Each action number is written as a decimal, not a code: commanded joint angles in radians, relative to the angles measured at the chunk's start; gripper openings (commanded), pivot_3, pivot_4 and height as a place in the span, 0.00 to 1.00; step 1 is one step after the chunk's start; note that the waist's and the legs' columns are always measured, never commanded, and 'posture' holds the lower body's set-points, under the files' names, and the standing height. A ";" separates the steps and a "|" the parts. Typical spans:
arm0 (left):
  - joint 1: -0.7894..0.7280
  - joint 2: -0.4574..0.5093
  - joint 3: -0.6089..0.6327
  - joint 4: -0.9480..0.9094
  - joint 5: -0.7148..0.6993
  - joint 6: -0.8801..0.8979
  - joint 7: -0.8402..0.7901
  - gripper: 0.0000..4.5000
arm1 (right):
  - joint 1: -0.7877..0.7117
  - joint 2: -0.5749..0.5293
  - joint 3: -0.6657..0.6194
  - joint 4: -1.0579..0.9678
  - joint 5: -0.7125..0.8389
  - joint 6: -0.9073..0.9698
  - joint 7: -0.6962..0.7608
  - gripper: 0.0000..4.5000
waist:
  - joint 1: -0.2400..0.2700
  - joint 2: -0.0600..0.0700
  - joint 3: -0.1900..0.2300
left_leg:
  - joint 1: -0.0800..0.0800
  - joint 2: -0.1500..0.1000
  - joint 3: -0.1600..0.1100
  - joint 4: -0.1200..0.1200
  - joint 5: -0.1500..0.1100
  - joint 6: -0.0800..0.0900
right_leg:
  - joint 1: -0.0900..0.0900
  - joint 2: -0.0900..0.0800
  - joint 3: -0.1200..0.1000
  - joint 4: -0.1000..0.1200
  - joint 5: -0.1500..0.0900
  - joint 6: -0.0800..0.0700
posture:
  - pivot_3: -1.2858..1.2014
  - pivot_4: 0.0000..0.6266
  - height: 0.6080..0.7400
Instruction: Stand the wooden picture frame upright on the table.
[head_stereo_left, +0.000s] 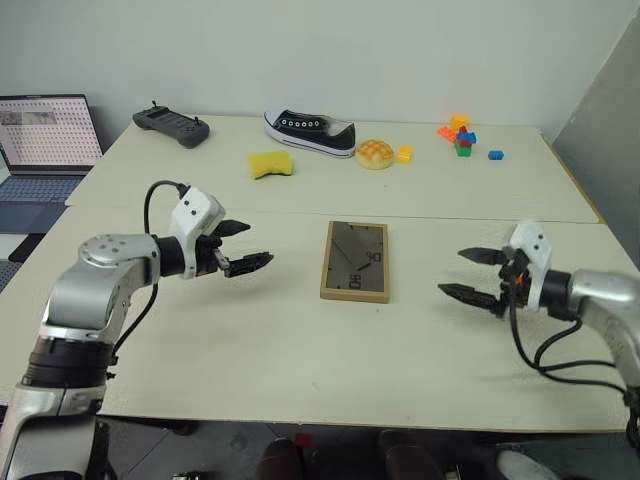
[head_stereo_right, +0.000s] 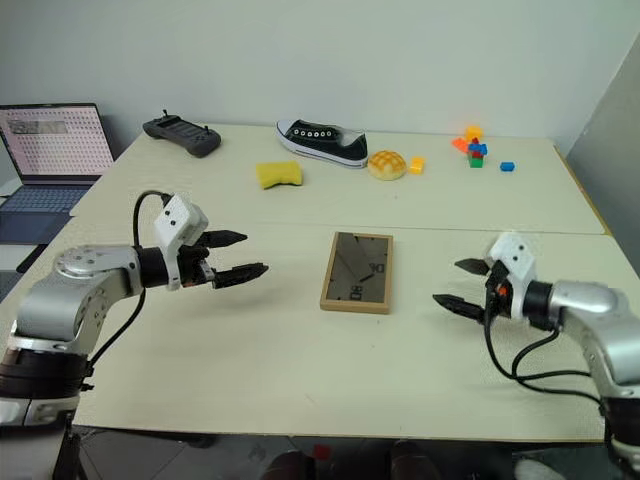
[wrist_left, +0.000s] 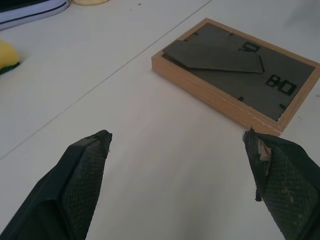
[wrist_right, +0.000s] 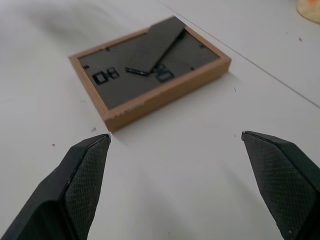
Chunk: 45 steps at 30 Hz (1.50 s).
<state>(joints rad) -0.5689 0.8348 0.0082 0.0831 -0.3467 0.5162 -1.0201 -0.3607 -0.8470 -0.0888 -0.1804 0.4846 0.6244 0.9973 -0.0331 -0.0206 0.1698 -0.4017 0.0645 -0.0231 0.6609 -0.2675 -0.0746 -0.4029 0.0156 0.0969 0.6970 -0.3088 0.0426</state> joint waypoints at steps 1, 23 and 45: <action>-0.026 0.018 -0.014 0.022 0.027 -0.050 -0.048 1.00 | -0.045 -0.004 0.024 0.049 -0.016 -0.026 0.034 0.99 | 0.000 0.000 0.000 | 0.000 0.000 0.000 0.000 0.000 0.000 | 0.000 0.000 0.000 0.000 0.000 0.000 | 0.52 0.24 1.00; -0.159 -0.212 0.090 0.228 -0.328 0.730 0.042 0.73 | -0.219 0.214 0.257 0.413 -0.337 -0.323 -0.058 0.02 | -0.002 0.000 0.000 | -0.002 0.000 -0.001 0.002 0.000 0.000 | -0.001 0.000 -0.001 0.001 0.000 0.000 | 0.52 0.24 1.00; -0.347 -0.476 -0.080 0.753 -0.121 0.533 -0.036 0.99 | -0.264 0.427 0.350 0.472 -0.465 -0.409 -0.100 0.00 | 0.003 0.001 -0.002 | 0.001 -0.002 -0.002 0.003 0.002 -0.003 | 0.003 -0.002 -0.002 0.002 0.000 0.000 | 0.52 0.24 1.00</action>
<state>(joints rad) -0.9254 0.3851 -0.0399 0.7890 -0.5104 1.0820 -1.0606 -0.6209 -0.4153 0.2683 0.3407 0.0215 0.2300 0.8948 -0.0300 -0.0197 0.1682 -0.4004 0.0623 -0.0249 0.6642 -0.2660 -0.0769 -0.3986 0.0128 0.0940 0.6982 -0.3086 0.0428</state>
